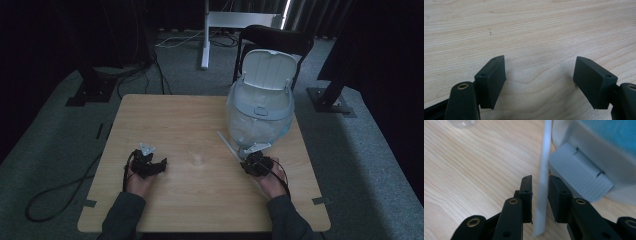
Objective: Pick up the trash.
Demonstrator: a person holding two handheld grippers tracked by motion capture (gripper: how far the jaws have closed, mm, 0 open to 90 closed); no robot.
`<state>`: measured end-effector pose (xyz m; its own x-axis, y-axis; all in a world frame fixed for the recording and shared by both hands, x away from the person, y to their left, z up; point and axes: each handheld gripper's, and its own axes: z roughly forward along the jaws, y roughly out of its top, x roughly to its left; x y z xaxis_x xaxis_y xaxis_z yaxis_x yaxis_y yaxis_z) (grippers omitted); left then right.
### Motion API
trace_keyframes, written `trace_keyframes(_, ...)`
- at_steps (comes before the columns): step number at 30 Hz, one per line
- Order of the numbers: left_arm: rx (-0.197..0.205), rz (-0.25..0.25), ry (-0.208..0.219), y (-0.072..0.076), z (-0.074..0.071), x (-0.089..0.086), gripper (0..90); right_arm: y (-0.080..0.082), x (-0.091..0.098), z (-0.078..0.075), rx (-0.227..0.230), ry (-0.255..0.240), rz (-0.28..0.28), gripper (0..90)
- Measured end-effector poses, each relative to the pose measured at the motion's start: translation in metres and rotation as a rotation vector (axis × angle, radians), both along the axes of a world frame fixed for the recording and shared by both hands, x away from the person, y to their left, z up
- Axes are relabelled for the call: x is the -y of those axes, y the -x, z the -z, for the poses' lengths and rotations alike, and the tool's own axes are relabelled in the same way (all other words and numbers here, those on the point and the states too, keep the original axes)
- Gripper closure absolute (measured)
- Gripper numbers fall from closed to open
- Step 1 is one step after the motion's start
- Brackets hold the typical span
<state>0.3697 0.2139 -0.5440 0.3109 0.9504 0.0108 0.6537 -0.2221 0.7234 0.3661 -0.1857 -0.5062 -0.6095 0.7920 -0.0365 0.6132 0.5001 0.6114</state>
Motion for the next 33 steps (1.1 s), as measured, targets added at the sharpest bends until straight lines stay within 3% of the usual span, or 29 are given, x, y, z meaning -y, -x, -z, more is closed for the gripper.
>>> trace_keyframes(13, -0.001, 0.0, 0.0, 0.0, 0.0, 0.0, 26.0, -0.005, 0.002, 0.015, -0.069, 0.05, 0.01, 73.4)
trace_keyframes(22, -0.001, 0.0, 0.0, 0.0, 0.0, 0.0, 26.0, -0.009, 0.004, 0.014, -0.112, 0.029, 0.021, 78.5)
trace_keyframes(27, -0.001, 0.0, 0.0, 0.0, 0.0, 0.0, 25.9, -0.007, 0.004, 0.014, -0.089, 0.041, 0.02, 78.9)
trace_keyframes(33, -0.001, 0.001, 0.0, 0.0, 0.0, 0.0, 25.9, -0.003, 0.005, 0.012, -0.066, 0.02, 0.007, 78.9)
